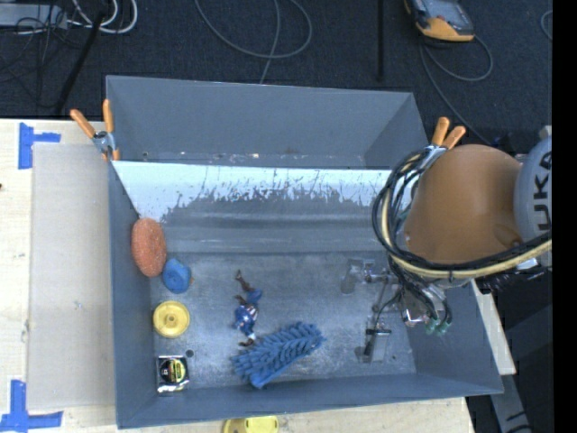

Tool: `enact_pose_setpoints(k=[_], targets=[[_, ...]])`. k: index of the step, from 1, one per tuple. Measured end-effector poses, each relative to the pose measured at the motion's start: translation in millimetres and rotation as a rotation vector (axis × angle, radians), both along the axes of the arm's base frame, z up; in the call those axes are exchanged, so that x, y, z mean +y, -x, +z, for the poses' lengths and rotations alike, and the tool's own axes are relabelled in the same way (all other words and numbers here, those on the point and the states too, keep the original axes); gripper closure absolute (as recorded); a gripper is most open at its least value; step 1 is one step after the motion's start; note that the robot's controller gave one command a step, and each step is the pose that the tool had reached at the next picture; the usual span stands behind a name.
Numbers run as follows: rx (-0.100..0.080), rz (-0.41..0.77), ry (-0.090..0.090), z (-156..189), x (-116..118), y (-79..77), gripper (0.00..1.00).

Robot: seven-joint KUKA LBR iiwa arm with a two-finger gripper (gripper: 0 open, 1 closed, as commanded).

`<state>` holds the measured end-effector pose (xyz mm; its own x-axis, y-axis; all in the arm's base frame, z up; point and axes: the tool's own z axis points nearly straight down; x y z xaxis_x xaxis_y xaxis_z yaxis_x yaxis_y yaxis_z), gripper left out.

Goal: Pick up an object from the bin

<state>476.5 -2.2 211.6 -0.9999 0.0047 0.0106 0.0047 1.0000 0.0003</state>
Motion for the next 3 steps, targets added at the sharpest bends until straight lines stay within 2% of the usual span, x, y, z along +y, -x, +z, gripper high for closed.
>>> enact_pose_setpoints(k=[1,2,3], targets=[[-0.009,0.0,0.0,4.0,0.0,-1.6,0.0],[-0.012,0.053,0.0,-30.0,20.9,-13.4,0.0],[-0.01,0.046,0.0,-53.8,71.2,-25.9,0.0]])
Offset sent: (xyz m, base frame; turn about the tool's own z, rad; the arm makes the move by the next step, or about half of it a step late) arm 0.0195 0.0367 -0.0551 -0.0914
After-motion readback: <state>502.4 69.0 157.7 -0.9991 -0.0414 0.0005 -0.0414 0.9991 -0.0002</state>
